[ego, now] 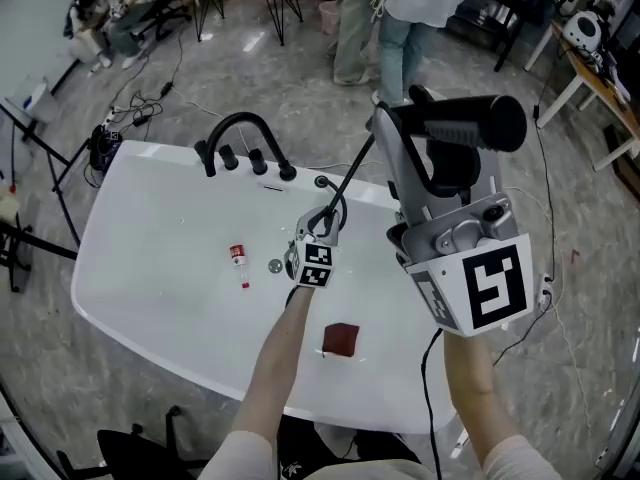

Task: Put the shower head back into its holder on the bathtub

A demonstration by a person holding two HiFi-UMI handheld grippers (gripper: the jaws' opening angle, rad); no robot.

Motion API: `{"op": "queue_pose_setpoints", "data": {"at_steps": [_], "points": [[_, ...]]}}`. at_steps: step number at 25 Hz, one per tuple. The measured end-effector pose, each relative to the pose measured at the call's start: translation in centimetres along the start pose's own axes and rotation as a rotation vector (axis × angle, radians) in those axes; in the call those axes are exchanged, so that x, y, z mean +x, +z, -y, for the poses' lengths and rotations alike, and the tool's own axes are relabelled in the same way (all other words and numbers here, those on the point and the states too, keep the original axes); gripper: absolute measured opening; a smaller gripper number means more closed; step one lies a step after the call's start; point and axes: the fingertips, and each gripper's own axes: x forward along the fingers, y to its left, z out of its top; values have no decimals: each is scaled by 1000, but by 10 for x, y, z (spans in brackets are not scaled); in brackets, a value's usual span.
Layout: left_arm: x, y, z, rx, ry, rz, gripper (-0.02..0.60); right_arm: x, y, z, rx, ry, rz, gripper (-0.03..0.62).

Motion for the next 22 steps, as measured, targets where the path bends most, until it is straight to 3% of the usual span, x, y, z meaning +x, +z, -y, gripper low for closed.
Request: {"op": "queue_pose_setpoints", "data": {"at_steps": [5, 11, 16, 22], "points": [[-5, 96, -39, 75, 63, 124, 60, 5, 57, 10, -48, -13, 81, 137], [-7, 165, -84, 159, 108, 191, 60, 15, 68, 14, -45, -21, 109, 137], [6, 177, -111, 166, 138, 233, 60, 23, 47, 13, -36, -20, 95, 137], [43, 152, -107, 166, 130, 252, 60, 12, -8, 10, -78, -10, 0, 137]]}}
